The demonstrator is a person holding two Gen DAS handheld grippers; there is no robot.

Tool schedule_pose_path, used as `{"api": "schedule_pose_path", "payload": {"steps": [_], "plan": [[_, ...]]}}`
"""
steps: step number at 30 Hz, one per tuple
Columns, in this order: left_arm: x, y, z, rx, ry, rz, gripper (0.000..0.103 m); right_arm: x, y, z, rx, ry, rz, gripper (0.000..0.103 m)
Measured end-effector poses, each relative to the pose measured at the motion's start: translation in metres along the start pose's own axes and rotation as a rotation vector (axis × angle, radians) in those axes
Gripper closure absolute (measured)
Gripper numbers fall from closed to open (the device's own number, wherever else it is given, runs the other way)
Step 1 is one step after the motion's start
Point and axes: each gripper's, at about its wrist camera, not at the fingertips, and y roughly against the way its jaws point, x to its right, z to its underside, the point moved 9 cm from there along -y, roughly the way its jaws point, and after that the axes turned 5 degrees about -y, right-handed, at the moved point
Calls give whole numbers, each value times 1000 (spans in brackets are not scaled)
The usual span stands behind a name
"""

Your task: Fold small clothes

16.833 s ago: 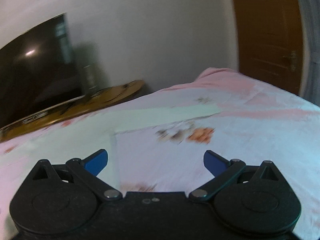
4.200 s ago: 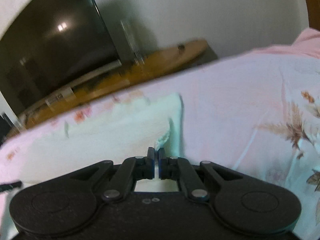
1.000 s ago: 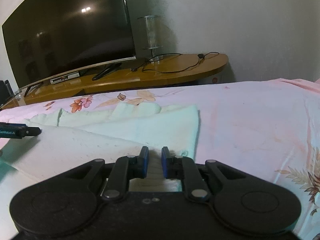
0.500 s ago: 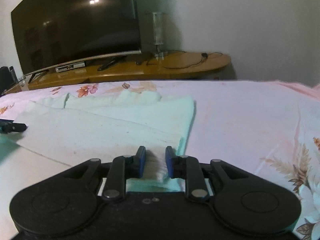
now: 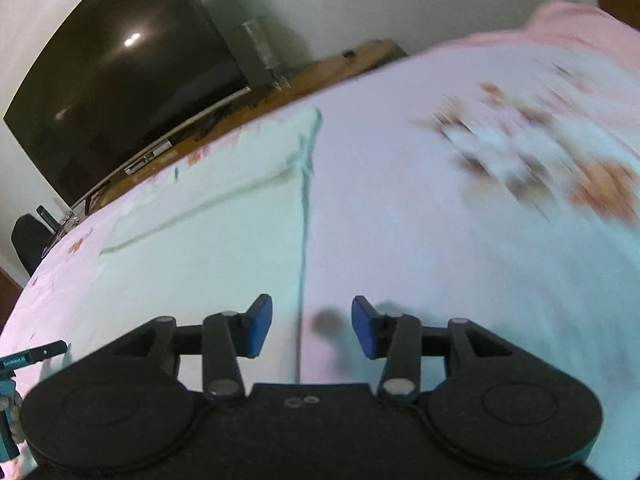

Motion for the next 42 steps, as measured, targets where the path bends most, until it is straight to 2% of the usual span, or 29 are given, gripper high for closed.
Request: {"api": "schedule_pose_path", "payload": {"steps": [4, 5, 7, 10, 11, 15, 17, 21, 23, 25, 26, 27, 28, 30, 33, 35, 38, 40, 42], "plan": [[7, 36, 43, -39, 137, 165, 35, 12, 51, 49, -27, -100, -20, 60], [7, 43, 53, -48, 182, 207, 38, 15, 59, 60, -35, -131, -30, 60], [9, 54, 73, -70, 269, 279, 51, 18, 74, 80, -49, -189, -52, 60], [6, 65, 99, -81, 373, 357, 52, 20, 90, 105, -67, -262, -96, 61], [5, 67, 107, -90, 422, 403, 52, 19, 93, 113, -78, -287, -116, 62], [-3, 69, 125, -76, 540, 485, 52, 15, 94, 136, -95, -372, -189, 63], [-5, 67, 127, -70, 580, 507, 52, 13, 89, 136, -94, -423, -217, 63], [-3, 62, 125, -58, 562, 502, 52, 0, 70, 128, -108, -432, -247, 68], [-1, 64, 126, -51, 550, 491, 55, -3, 61, 125, -107, -435, -247, 76], [-2, 63, 127, -51, 547, 461, 74, -8, 53, 124, -120, -432, -253, 94], [-5, 63, 129, -52, 549, 449, 79, -9, 50, 124, -122, -423, -245, 95], [-7, 62, 131, -54, 550, 431, 93, -10, 49, 124, -122, -413, -241, 96], [-10, 61, 134, -59, 548, 415, 98, -12, 49, 124, -118, -405, -240, 96], [-14, 69, 132, -11, 555, 414, 99, -12, 52, 124, -104, -384, -225, 97], [-16, 97, 116, 100, 535, 461, 99, -16, 67, 118, -64, -343, -219, 97], [-18, 100, 116, 94, 502, 444, 99, -21, 83, 108, -26, -301, -245, 98], [-23, 76, 141, -11, 460, 369, 99, -17, 85, 108, -19, -257, -238, 98], [-27, 75, 146, 14, 522, 398, 99, -2, 67, 118, -78, -265, -166, 98], [-26, 80, 145, 17, 519, 386, 99, 2, 60, 121, -82, -296, -160, 98]]}}
